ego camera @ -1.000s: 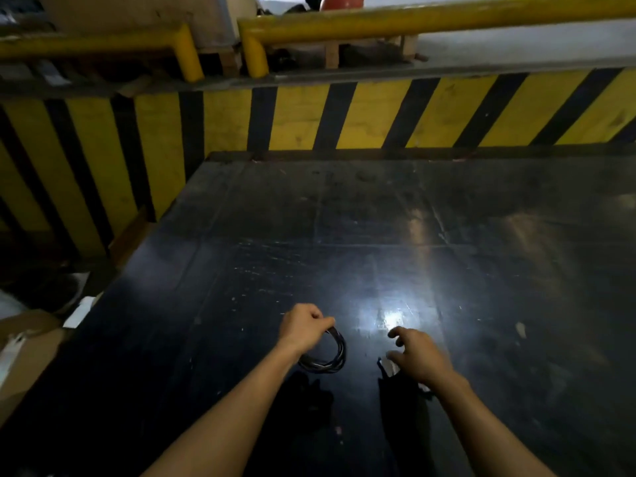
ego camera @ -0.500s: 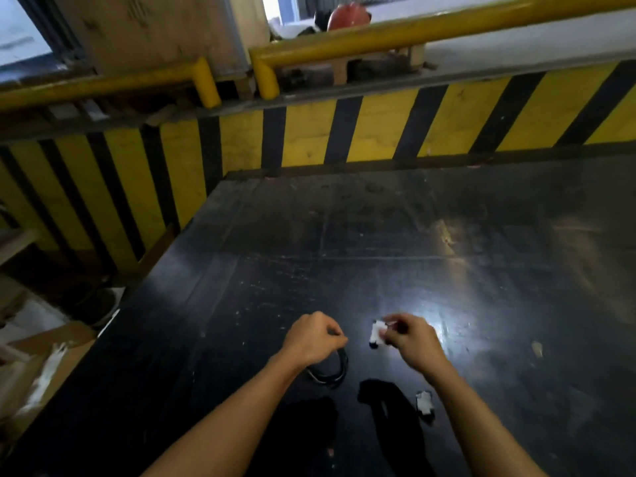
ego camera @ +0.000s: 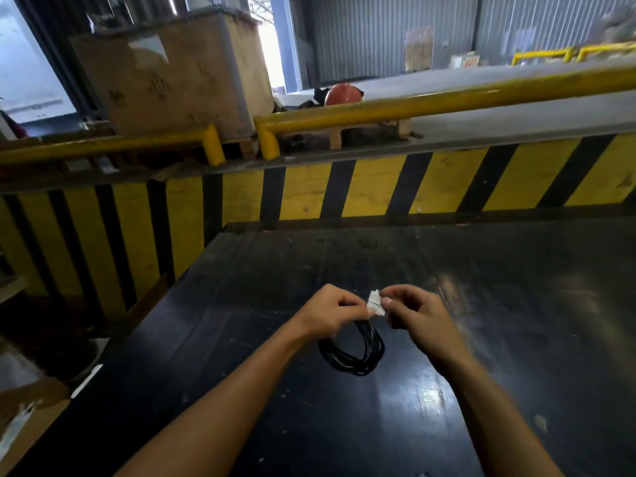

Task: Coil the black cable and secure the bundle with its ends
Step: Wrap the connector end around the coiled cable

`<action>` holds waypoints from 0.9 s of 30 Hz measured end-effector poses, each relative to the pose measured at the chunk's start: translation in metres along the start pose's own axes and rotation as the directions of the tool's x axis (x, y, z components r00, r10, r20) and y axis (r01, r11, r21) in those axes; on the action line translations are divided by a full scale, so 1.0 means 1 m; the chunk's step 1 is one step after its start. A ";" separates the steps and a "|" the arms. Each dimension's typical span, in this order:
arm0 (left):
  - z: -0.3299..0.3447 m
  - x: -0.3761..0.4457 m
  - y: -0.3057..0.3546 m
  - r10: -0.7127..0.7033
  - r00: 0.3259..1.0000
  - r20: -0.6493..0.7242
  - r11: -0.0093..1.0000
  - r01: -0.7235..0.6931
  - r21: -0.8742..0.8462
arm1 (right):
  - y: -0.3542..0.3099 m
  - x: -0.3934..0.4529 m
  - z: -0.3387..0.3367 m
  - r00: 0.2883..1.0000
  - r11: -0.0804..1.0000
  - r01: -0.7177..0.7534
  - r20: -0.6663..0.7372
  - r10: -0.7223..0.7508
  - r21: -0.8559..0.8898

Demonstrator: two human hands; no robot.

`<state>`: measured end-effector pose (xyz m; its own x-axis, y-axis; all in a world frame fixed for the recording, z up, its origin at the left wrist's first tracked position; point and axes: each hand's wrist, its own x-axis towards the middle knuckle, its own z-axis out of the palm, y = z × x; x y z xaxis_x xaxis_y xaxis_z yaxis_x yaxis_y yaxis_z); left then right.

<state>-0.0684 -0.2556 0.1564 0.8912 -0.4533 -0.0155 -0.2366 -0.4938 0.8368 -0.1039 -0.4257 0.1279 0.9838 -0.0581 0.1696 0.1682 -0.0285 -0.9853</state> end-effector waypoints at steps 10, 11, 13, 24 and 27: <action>-0.006 0.009 0.020 -0.001 1.000 0.008 0.990 0.002 -0.143 | -0.009 0.014 -0.021 0.969 0.924 0.241 0.131 -0.210 -0.297; -0.005 0.009 0.022 0.000 1.000 0.008 0.989 0.001 -0.146 | -0.010 0.014 -0.022 0.966 0.914 0.257 0.118 -0.231 -0.313; -0.003 0.008 0.026 0.009 1.000 0.007 0.989 -0.008 -0.148 | -0.012 0.014 -0.022 0.958 0.890 0.284 0.061 -0.281 -0.358; 0.006 0.002 0.029 0.016 1.000 0.019 0.989 -0.013 -0.145 | -0.021 0.015 -0.021 0.940 0.988 0.137 -0.305 -0.152 -0.070; 0.006 0.001 0.030 0.006 1.000 0.008 0.992 -0.005 -0.129 | -0.025 0.011 -0.020 0.931 0.982 0.180 -0.311 -0.191 -0.063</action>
<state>-0.0765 -0.2755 0.1787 0.8865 -0.4625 -0.0146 -0.1896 -0.3917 0.9003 -0.0988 -0.4456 0.1548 0.8644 -0.3591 0.3519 0.3385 -0.1019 -0.9354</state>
